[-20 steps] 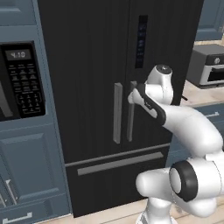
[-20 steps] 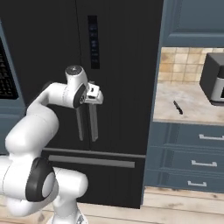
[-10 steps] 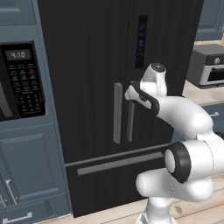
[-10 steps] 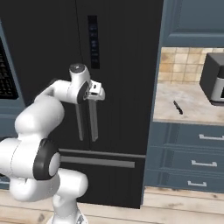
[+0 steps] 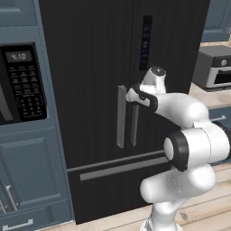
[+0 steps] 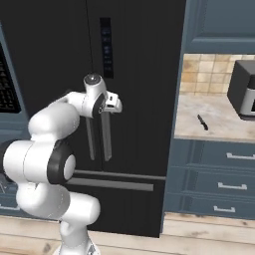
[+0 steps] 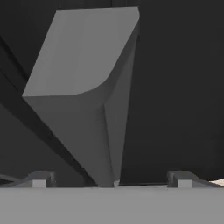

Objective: Retrieve the butter from the fridge and place it on a plate on the dining table. Then retrieve the butter knife by the fridge and place it near the plate.

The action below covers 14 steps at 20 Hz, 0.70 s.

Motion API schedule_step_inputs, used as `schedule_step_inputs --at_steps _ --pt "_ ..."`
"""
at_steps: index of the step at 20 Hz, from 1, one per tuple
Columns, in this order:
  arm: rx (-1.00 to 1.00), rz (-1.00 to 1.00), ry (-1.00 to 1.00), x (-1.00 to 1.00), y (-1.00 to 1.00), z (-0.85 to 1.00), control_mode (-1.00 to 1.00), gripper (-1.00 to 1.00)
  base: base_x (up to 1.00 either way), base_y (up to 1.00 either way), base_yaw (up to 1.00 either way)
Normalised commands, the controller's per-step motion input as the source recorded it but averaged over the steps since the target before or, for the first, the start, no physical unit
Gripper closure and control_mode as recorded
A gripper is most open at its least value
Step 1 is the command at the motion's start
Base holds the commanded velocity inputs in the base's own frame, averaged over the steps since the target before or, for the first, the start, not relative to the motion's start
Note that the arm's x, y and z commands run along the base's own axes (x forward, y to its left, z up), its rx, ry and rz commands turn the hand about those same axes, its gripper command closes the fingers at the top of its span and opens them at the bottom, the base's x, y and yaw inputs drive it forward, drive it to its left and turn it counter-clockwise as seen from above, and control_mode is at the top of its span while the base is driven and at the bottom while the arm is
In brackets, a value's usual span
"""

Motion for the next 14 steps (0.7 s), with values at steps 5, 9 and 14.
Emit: schedule_step_inputs --at_steps 5,9,14 --pt "0.0 0.0 -0.04 0.41 0.0 -0.05 -1.0 -1.0 0.0 0.0 0.0" --pt "0.0 0.0 -0.03 0.34 0.0 -0.02 -1.0 -1.0 0.0 0.0 0.0" --pt "0.0 0.0 -0.09 0.3 0.0 -0.06 -1.0 -1.0 0.0 0.0 0.0"
